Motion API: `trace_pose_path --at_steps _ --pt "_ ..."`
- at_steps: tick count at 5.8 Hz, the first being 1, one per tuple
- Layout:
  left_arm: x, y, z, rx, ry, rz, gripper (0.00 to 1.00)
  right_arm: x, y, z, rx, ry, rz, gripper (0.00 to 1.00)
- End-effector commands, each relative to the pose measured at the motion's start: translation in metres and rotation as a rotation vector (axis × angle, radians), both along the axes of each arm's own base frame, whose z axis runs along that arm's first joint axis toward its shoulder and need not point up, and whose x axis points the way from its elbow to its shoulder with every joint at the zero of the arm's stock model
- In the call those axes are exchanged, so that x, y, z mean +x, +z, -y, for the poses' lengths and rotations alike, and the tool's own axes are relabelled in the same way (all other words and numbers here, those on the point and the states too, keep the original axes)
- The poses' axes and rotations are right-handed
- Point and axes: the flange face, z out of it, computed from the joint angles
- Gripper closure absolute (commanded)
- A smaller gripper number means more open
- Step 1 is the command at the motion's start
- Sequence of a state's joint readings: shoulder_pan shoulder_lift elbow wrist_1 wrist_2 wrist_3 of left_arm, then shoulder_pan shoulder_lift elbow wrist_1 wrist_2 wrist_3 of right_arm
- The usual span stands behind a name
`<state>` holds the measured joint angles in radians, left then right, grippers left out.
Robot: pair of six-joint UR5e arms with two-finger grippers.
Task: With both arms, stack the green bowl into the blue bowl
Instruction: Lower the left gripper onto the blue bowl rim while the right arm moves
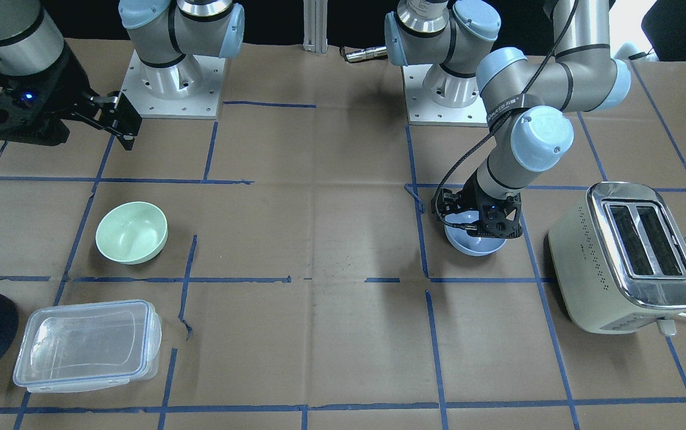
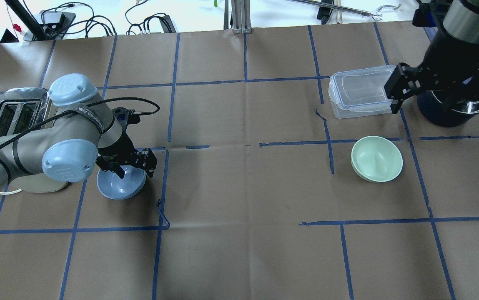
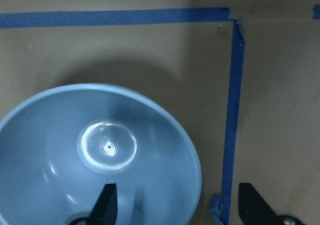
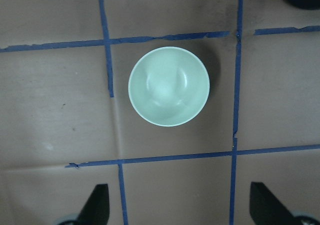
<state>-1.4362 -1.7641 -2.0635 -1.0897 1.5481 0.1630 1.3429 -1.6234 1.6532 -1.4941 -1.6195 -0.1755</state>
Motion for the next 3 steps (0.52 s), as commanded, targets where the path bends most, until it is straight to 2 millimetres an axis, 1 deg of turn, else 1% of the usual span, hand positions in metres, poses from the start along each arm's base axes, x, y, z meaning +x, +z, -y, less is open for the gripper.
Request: trace_pose_path --at_steps 1,2,3 --pt "-0.001 -0.012 0.003 0.019 0.006 -0.006 0.76 -0.062 -0.049 -0.011 -0.020 0.032 0.022 0.00" --pt "0.000 -0.008 0.005 0.007 0.020 -0.003 0.96 -0.064 -0.087 -0.014 -0.055 0.028 0.010 0.00" --pt "0.001 -0.005 0.009 -0.004 0.023 -0.001 1.00 -0.065 -0.119 -0.011 -0.106 0.024 -0.011 0.00"
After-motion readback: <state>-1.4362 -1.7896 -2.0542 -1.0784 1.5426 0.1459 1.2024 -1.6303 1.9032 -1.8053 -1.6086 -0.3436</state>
